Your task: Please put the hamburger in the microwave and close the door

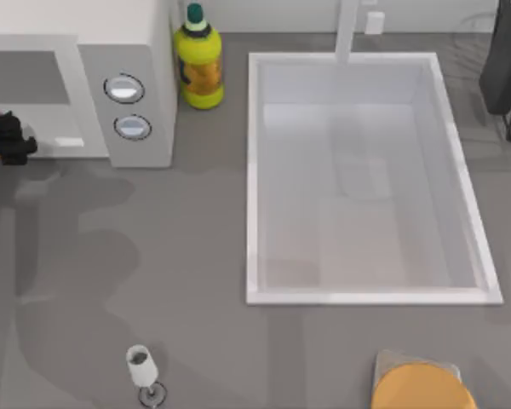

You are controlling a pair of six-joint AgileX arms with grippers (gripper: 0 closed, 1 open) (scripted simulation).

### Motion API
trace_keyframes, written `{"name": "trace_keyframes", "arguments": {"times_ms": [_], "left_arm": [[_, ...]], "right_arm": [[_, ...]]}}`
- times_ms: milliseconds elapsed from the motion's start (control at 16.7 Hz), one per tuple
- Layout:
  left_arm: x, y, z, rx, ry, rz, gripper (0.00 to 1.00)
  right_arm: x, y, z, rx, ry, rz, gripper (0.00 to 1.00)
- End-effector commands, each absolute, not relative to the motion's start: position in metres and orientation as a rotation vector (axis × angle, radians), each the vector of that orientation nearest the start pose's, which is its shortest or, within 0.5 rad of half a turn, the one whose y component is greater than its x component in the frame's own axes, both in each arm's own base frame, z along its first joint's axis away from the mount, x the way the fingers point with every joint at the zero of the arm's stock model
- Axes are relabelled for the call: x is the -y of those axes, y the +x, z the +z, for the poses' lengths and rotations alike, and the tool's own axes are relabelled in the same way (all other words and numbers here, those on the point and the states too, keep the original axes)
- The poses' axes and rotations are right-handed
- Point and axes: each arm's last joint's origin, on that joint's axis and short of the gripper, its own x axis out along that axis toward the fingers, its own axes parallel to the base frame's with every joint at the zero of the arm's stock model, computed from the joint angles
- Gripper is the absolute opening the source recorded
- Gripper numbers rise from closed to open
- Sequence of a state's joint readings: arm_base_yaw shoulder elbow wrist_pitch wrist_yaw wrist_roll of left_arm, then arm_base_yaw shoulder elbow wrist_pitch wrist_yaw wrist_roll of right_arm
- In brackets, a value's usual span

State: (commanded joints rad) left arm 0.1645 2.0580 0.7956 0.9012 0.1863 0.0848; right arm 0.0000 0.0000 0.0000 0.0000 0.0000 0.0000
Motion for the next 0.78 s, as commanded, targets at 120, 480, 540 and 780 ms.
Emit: {"name": "trace_keyframes", "arguments": {"times_ms": [120,480,540,780], "left_arm": [[-0.057,0.366,0.082,-0.349,0.003,-0.02,0.0],[-0.058,0.367,0.083,-0.348,0.006,-0.015,0.0],[-0.058,0.368,0.083,-0.346,0.006,-0.015,0.0],[-0.059,0.386,0.089,-0.321,0.011,-0.014,0.0]], "right_arm": [[0.001,0.106,0.16,0.0,0.0,0.0,1.0],[0.001,0.106,0.16,0.0,0.0,0.0,1.0],[0.001,0.106,0.16,0.0,0.0,0.0,1.0],[0.001,0.106,0.16,0.0,0.0,0.0,1.0]]}}
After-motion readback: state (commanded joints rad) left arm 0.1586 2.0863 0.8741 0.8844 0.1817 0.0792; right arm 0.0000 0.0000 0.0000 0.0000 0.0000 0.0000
